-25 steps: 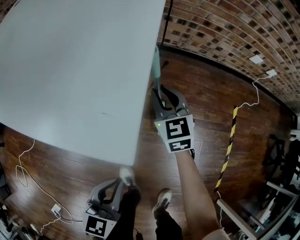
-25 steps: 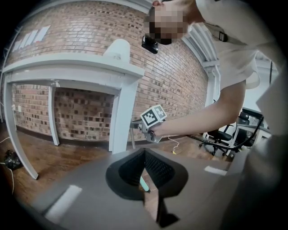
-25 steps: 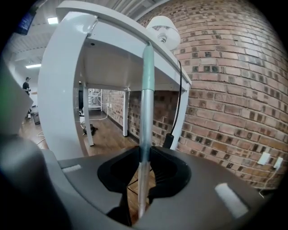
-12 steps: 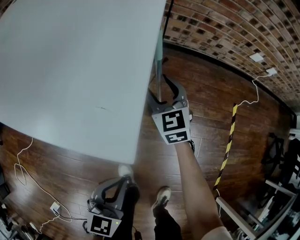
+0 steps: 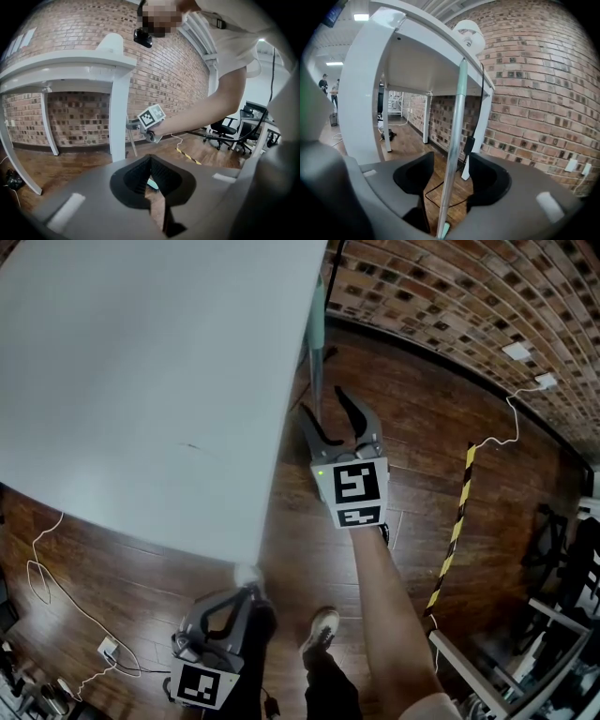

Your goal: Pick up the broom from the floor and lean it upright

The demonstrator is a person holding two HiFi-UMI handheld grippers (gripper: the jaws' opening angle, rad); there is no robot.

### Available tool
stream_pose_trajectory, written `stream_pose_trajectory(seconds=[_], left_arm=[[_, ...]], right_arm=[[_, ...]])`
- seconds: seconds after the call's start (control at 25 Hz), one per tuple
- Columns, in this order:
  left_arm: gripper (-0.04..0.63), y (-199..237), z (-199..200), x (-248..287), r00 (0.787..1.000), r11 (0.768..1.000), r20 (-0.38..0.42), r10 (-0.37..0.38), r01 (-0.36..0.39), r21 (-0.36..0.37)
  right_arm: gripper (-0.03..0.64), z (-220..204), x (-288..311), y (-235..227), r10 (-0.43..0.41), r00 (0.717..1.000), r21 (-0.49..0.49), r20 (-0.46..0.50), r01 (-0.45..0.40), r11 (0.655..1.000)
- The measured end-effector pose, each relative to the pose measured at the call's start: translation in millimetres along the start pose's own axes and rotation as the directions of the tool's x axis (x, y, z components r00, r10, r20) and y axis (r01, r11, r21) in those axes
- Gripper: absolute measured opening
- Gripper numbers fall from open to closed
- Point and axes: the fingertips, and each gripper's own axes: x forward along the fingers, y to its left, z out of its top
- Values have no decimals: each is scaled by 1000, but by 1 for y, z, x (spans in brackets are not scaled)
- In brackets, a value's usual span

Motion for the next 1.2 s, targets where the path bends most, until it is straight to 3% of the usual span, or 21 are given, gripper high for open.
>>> stream_pose_trajectory(seconds=[0.08,0.16,0.2,0.48,0.64,0.68,0.76,0.8,0.96,1.0,1.08,1.2], left_arm=[[2,7,4,3,999,998,-12,44,-44,33],[2,12,10,5,996,992,-18,92,-90,88],[2,13,13,5,995,989,-14,103,-101,106],[2,3,41,7,993,987,31,113,-115,111],[2,-10,72,-3,990,980,58,127,-134,147],[2,-13,83,-7,989,982,58,140,-146,116],[2,-19,102,-17,983,984,43,181,-180,-17],[2,-21,115,-21,981,982,54,188,-186,-33],[2,-28,177,-34,973,973,174,151,-177,145],[2,-30,186,-40,969,976,180,167,-188,110],[2,-33,196,-53,963,975,152,221,-219,-32],[2,-43,232,-71,952,968,178,249,-249,-25]], right_arm=[[169,-2,-12,-5,-24,1000,7,10,24,1000],[37,-4,-28,-10,-52,998,15,18,52,999],[12,-6,-35,-11,-60,998,24,20,60,998],[11,-5,-91,-11,-49,998,62,37,47,997],[11,3,-146,-11,-2,999,91,39,-2,996],[11,8,-164,-13,2,999,114,36,-6,993],[11,23,-199,-25,-3,1000,148,29,-1,989],[12,34,-215,-33,-11,999,151,31,6,988],[12,78,-270,-43,-36,998,137,54,29,990],[11,88,-284,-41,-36,998,130,57,29,991],[12,108,-314,-40,-36,997,130,67,27,991],[12,139,-366,-48,-46,995,196,94,27,980]])
